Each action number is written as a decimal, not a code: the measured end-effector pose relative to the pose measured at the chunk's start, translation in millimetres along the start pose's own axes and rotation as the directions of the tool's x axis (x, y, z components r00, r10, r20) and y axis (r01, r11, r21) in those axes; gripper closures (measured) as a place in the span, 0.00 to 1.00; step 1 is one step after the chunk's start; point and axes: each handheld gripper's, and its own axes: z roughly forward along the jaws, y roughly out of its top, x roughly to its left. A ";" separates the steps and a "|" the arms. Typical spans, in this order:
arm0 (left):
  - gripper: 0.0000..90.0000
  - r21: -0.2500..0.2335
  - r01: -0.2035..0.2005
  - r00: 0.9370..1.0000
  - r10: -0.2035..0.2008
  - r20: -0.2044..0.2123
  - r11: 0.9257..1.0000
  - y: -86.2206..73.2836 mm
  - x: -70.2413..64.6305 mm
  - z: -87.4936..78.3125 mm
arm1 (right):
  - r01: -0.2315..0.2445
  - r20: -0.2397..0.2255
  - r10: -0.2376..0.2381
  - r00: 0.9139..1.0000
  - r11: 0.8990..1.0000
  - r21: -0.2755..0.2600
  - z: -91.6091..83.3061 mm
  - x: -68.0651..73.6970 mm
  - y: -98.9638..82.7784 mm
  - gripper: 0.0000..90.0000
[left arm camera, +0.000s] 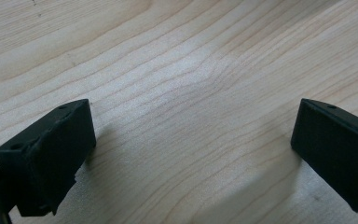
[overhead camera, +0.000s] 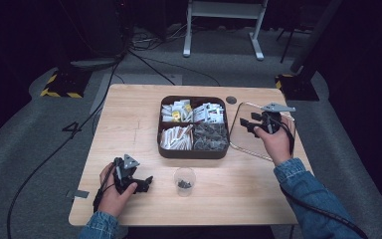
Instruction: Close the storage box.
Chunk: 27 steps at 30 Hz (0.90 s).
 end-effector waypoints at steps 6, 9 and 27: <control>0.00 0.000 -0.001 1.000 0.001 0.000 1.000 0.1 0.1 0.1 | -0.008 0.051 0.007 0.999 1.000 0.017 6.6 -19.6 -6.3 0.45; 0.00 -0.003 0.004 1.000 -0.004 -0.006 1.000 0.3 0.3 0.4 | -0.010 0.078 0.009 0.997 1.000 0.021 9.6 -29.4 -11.4 0.44; 0.00 -0.003 0.010 1.000 -0.010 -0.010 1.000 0.3 0.4 0.4 | -0.118 0.219 0.096 0.971 0.989 0.089 22.0 -76.9 -51.6 0.39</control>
